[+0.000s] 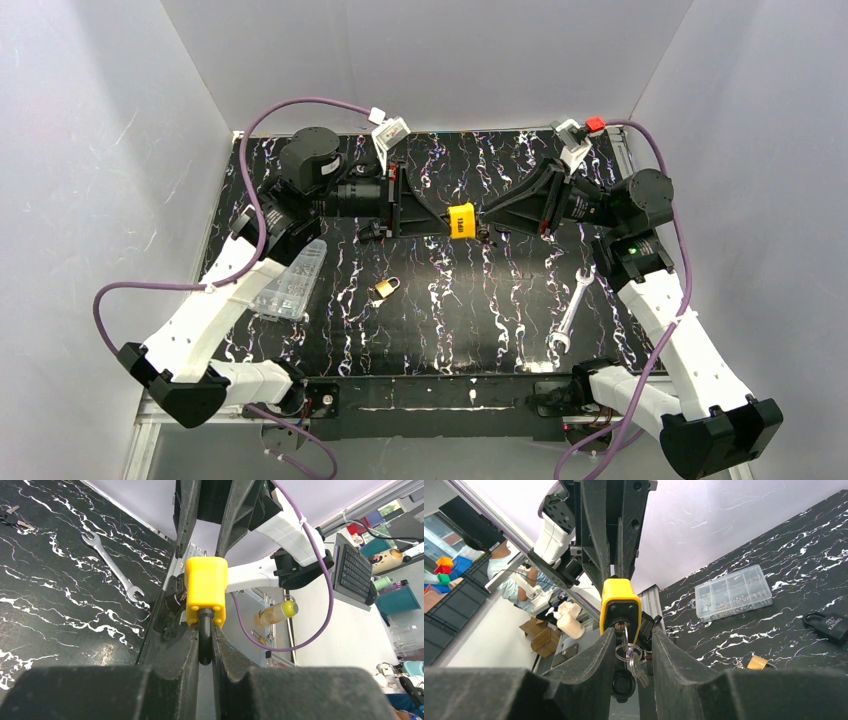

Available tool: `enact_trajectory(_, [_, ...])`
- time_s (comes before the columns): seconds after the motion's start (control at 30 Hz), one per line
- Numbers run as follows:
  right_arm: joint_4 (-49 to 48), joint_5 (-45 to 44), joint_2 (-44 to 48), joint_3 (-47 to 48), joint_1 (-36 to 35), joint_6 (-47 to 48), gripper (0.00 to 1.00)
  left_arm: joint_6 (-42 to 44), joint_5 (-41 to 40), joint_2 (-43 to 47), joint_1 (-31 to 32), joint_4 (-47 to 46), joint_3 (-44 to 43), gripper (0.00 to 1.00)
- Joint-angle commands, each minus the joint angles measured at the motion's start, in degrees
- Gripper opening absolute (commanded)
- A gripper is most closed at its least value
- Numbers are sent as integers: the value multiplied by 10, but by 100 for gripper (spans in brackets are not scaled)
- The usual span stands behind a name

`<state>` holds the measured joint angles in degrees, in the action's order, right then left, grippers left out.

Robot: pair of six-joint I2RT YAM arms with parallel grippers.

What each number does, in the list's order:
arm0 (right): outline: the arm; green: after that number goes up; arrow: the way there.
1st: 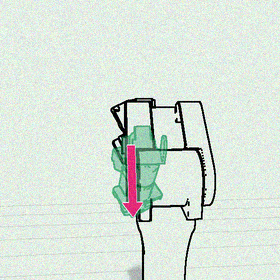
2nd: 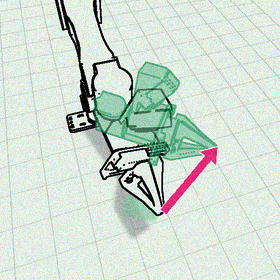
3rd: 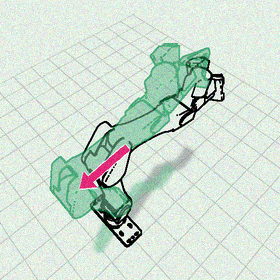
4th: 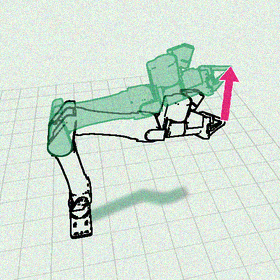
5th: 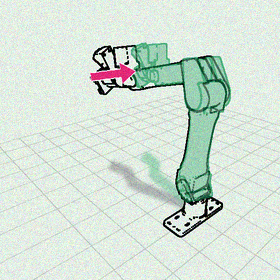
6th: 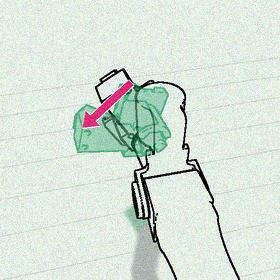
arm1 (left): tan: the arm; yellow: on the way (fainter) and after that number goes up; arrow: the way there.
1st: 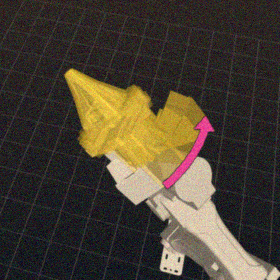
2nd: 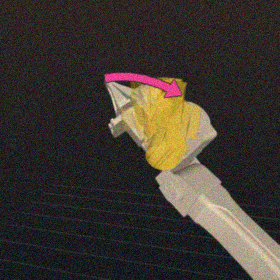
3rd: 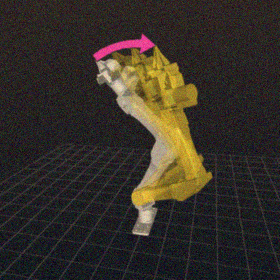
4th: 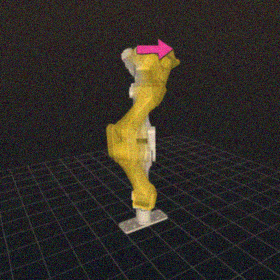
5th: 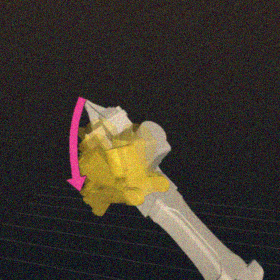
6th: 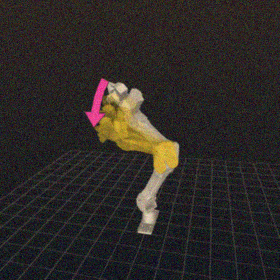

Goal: Lock with the key
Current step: Lock the lock, then place the lock at the center of the board.

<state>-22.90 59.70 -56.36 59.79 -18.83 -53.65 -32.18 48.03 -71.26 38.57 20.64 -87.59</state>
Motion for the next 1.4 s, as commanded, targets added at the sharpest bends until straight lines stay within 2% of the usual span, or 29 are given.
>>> enact_trajectory(0.0, [-3, 12, 8, 23, -4, 10, 38, -3, 6, -6, -3, -21, -37, 0])
enact_trajectory(0.2, [17, 7, 14, 21, -6, 27, 33, -5, 4, -16, -3, -22, -43, 0])
enact_trajectory(0.3, [20, 8, 15, 21, -6, 29, 18, -3, 0, -17, -2, -18, -42, 0])
enact_trajectory(0.37, [31, 5, 16, 20, -6, 37, 2, -2, -4, -16, -3, -17, -40, 0])
enact_trajectory(0.4, [40, 2, 18, 20, -6, 44, 1, -1, -7, -15, -4, -17, -39, 0])
enact_trajectory(0.57, [73, -8, 29, 16, -2, 78, 1, 8, -28, -1, -13, -16, -29, 0])
enact_trajectory(0.93, [82, -14, 38, 5, 50, 74, 1, 33, -30, 36, -54, 11, -13, 0])
enact_trajectory(1.03, [161, -52, 41, 17, 59, 114, 1, 48, -67, 37, -57, 42, -6, 0])
enact_trajectory(1.17, [305, -162, 32, 46, 59, 179, 1, 33, -101, 6, -57, 88, 9, 0])
enact_trajectory(1.37, [402, -245, -34, 45, 56, 195, 1, -24, -112, -61, -57, 57, 76, 0])
